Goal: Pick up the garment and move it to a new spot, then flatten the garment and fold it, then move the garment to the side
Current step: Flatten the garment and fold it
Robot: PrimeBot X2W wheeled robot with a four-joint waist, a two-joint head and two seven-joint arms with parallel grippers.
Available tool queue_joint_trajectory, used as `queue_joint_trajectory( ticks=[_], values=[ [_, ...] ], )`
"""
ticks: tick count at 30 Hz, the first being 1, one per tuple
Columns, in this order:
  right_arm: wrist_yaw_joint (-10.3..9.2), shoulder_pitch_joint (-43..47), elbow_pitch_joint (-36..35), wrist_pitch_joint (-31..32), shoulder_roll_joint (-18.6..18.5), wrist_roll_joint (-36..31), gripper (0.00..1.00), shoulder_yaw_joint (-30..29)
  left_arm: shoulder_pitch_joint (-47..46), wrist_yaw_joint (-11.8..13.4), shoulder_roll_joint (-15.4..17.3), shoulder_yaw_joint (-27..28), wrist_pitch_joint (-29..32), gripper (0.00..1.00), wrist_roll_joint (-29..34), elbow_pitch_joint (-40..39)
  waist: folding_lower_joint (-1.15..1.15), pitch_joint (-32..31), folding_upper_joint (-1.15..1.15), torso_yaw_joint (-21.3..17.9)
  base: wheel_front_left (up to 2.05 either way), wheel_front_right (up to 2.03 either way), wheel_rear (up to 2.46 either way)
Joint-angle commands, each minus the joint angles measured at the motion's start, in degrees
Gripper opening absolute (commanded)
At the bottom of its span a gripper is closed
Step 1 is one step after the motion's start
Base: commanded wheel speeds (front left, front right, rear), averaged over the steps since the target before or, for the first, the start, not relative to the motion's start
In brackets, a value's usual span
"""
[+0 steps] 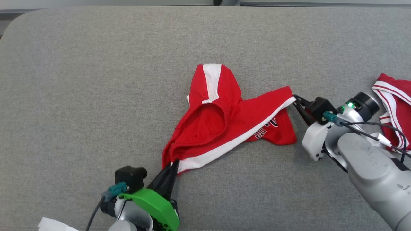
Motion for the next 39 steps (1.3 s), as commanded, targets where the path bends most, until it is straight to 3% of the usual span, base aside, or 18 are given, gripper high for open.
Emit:
queue_joint_trajectory(
  ticks=[1,7,11,15,17,19,23,26,29,32,35,37,39],
  values=[
    [-0.13,0.39,-2.10,-0.16,-0.91,1.59,0.00,-1.02,-1.18,-0.21,0.22,0.17,0.60,0.00,-1.67,-1.96,0.00,-0.48,0.00,-0.25,0.00,0.00,0.00],
    [-0.13,-1.38,-15.57,0.26,-7.39,8.14,0.00,-5.17,-5.49,-0.25,3.86,1.25,8.10,0.00,-10.43,-18.28,0.00,-1.22,0.00,-2.21,0.00,0.00,0.00],
    [-0.11,-8.16,-24.05,6.32,-13.32,9.88,0.00,-6.13,-16.22,0.48,4.77,4.08,17.57,0.00,-16.73,-25.41,0.00,1.92,0.00,-3.05,0.00,0.00,0.00],
    [-0.12,-19.12,-26.46,13.24,-16.53,8.87,0.00,-3.77,-34.21,3.84,3.37,7.51,25.10,0.00,-20.42,-18.49,0.00,6.30,0.00,-3.34,0.00,0.00,0.00],
    [-0.12,-24.86,-24.98,15.05,-14.43,10.17,0.00,-3.25,-43.41,5.55,2.03,8.91,25.69,0.00,-20.06,-11.04,0.00,8.08,0.00,-3.76,0.00,0.00,0.00],
    [-0.12,-31.21,-21.89,15.45,-12.32,9.14,0.00,-3.08,-52.24,6.87,0.92,10.38,24.04,0.00,-19.25,-2.51,0.00,9.41,0.00,-4.64,0.00,0.00,0.00],
    [-0.13,-43.55,-14.45,13.39,-6.52,5.67,0.00,-5.53,-68.47,8.42,-0.87,12.46,14.55,0.00,-15.69,11.23,0.00,12.76,0.00,-6.70,0.00,0.00,0.00],
    [-0.13,-49.86,-9.59,8.98,-4.07,0.71,0.00,-8.74,-76.48,7.60,-1.19,13.57,6.24,0.00,-13.80,18.21,0.00,14.78,0.00,-7.79,0.00,0.00,0.00],
    [-0.13,-53.34,-6.68,3.28,-3.21,-5.81,0.00,-12.33,-81.14,4.20,-1.25,14.22,-1.53,0.00,-13.36,23.11,0.00,15.52,0.00,-8.10,0.00,0.00,0.00],
    [-0.12,-51.46,-6.03,1.20,-2.09,-8.69,0.00,-13.89,-81.35,2.07,-1.37,14.20,-5.03,0.00,-14.15,25.87,0.00,15.34,0.00,-8.13,0.00,0.00,0.00],
    [-0.11,-44.69,-8.06,0.03,-1.03,-8.47,0.00,-12.12,-77.33,0.06,-1.26,10.64,-7.93,0.00,-14.18,27.27,0.00,14.43,0.00,-7.85,0.00,0.00,0.00],
    [-0.13,-37.86,-12.71,-0.18,-1.73,-6.38,0.00,-10.74,-72.09,-0.21,-1.03,5.64,-9.08,0.00,-15.97,23.99,0.00,13.28,0.00,-7.62,0.00,0.00,0.00],
    [-0.13,-22.10,-22.10,-0.10,-5.20,-2.55,0.00,-11.46,-59.04,-0.22,3.10,-3.57,-10.68,0.00,-19.07,16.47,0.00,12.11,0.00,-6.60,0.00,0.00,0.00]
  ],
)
